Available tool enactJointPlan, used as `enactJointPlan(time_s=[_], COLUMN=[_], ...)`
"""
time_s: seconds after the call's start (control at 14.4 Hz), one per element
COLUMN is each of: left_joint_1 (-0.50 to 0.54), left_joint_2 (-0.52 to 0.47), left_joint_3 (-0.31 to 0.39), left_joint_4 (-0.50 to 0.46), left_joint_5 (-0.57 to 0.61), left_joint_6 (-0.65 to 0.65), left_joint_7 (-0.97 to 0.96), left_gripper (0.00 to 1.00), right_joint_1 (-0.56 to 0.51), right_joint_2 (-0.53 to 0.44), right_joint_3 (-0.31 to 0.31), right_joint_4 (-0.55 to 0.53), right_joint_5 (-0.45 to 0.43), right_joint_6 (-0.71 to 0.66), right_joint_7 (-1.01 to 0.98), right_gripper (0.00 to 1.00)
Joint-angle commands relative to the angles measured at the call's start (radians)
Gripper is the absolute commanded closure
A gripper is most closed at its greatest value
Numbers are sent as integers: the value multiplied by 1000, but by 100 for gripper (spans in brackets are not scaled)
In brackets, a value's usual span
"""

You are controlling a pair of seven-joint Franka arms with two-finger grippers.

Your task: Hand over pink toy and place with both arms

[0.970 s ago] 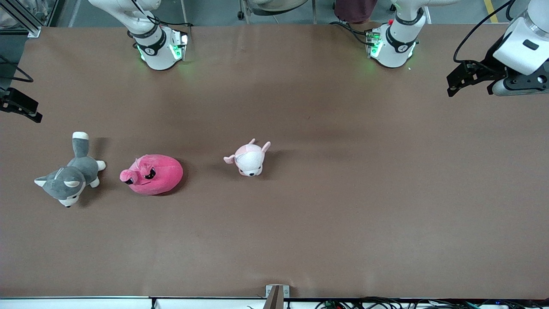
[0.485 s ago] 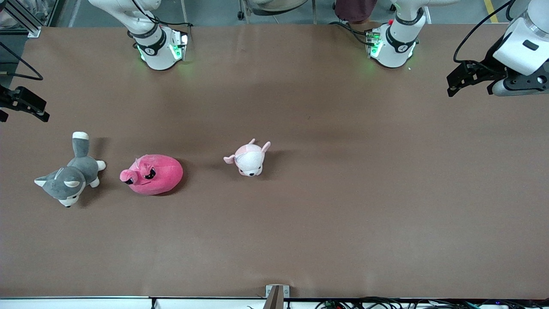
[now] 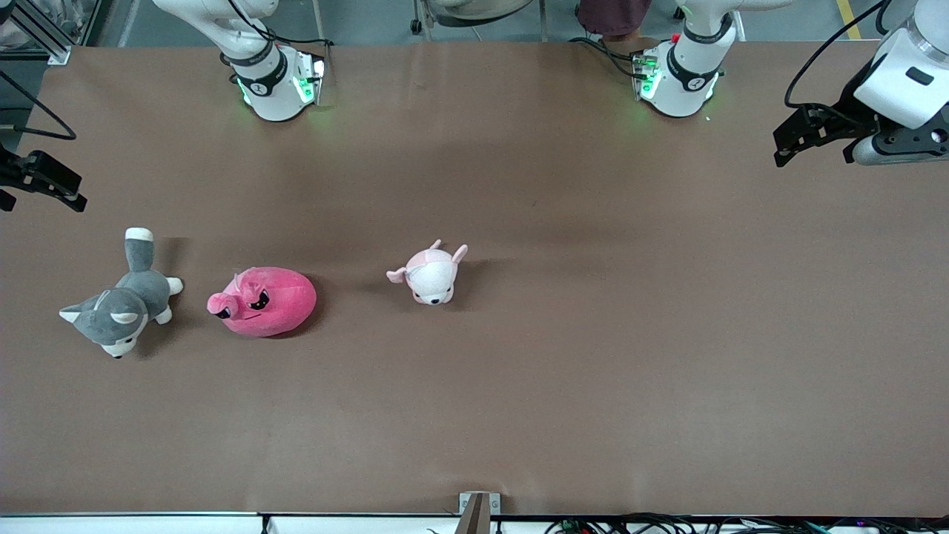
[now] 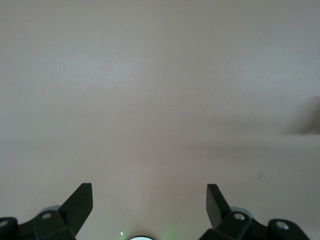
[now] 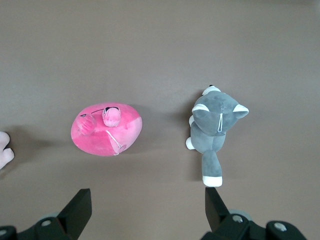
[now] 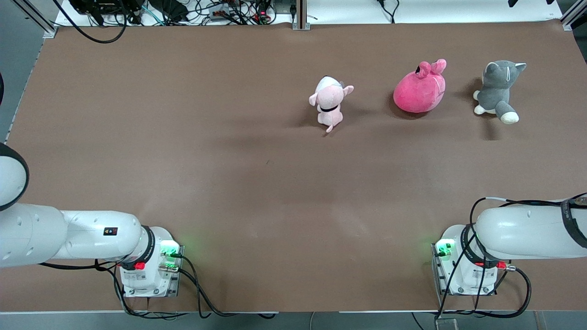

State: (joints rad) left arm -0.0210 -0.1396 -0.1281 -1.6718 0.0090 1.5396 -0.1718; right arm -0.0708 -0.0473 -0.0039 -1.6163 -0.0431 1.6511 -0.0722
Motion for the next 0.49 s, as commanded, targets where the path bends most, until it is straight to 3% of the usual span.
enactJointPlan(time_s=[0.0, 0.42], left_joint_1=[7, 6], left_joint_2=[8, 8], left_joint_3=[-2, -2], left_joint_4=[32, 37], left_joint_5=[-4, -4], left_joint_6=[-10, -10], left_joint_7=[20, 21], left_gripper=[0, 0], right_joint_1=[-14, -17], right_joint_2=[-28, -28], right_joint_3=[7, 7], right_joint_4=[-33, -34], right_joint_5=[11, 6], right_joint_6=[16, 12], right_joint_7=[6, 5], right_gripper=[0, 0])
